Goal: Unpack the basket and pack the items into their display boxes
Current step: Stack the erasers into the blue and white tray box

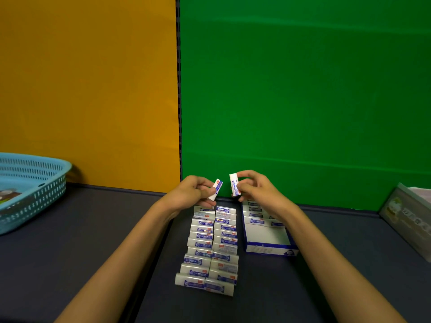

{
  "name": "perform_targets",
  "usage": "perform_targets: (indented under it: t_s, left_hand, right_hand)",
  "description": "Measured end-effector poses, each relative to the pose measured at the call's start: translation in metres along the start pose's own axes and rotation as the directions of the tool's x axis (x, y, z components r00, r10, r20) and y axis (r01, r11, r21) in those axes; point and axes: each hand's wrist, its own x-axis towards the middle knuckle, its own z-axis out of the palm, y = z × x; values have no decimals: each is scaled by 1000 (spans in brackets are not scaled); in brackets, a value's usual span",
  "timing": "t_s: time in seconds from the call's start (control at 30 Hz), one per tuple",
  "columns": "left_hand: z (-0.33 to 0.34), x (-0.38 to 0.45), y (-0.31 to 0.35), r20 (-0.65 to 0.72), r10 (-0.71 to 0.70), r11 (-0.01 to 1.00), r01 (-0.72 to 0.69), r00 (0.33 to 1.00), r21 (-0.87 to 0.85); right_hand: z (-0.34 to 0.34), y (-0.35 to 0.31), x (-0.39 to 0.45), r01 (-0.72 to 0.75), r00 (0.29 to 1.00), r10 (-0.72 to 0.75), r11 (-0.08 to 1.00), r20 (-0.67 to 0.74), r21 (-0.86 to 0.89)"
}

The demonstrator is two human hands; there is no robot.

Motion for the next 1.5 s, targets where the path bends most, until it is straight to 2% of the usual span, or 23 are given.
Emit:
perform_targets:
  t_s: [0.1,0.23,0.37,0.47,0.57,0.67,0.83,0.93,1.07,1.3,1.5]
  left_hand:
    - [8,-2,6,27,-17,1000,18,999,-24]
    - [19,-1,12,52,23,999,-26,998,44]
    - [34,-2,19,62,77,989,-85,995,123]
    - [44,-2,20,81,126,962,-142,989,235]
    - [57,-2,21,108,176,897,-204,978,391]
    - [75,-1,21,117,268,793,-288,956,536]
    - [101,7,15,127,320,612,-307,939,729]
    - [113,7,12,157,335,455,-306,929,836]
    - [121,5,5,211,300,295,-300,931,907]
    - [126,2,2,252,281,154,-303,926,941]
    - [129,3,0,234,289,190,-295,928,936]
  right_hand:
    - [-7,0,-7,-25,1000,26,993,-8,111]
    - [-19,0,-16,-41,999,42,990,-7,134]
    - [-34,3,-28,-45,999,46,997,-16,56]
    - [-49,7,-38,-23,1000,24,997,7,-76]
    - [-66,10,-50,15,1000,-8,950,26,-313]
    - [-77,16,-59,82,997,-72,804,39,-590]
    - [-73,20,-68,138,990,-71,580,119,-803]
    - [-69,24,-69,103,995,-46,531,92,-841]
    - [-66,27,-69,106,994,-21,478,109,-872]
    - [-68,28,-68,83,996,-16,466,86,-881]
    - [-67,32,-68,71,997,-5,483,78,-873]
